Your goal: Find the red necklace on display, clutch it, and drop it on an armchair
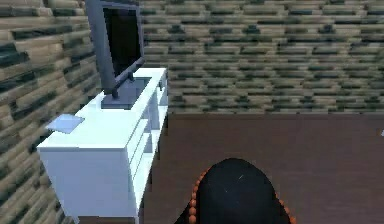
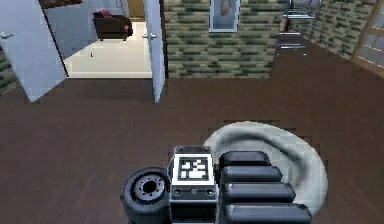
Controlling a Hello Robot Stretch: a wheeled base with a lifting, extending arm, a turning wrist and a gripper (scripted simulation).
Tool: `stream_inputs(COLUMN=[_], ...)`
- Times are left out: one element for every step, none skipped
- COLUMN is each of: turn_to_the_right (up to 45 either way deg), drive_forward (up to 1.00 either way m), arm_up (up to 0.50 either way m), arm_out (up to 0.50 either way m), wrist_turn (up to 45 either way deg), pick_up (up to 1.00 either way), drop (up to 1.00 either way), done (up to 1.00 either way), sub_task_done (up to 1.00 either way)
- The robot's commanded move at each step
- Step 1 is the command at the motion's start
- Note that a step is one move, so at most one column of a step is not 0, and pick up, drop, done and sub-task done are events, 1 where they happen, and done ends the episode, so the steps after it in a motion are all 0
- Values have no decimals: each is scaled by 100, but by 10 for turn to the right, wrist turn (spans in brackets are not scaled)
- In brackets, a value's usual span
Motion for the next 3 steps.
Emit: stream_inputs(turn_to_the_right=[450, 90, 0], drive_forward=[0, 0, 85], arm_up=[0, 0, 0], arm_out=[0, 0, 0], wrist_turn=[0, 0, 0], pick_up=[0, 0, 0], drop=[0, 0, 0], done=[0, 0, 0], sub_task_done=[0, 0, 0])
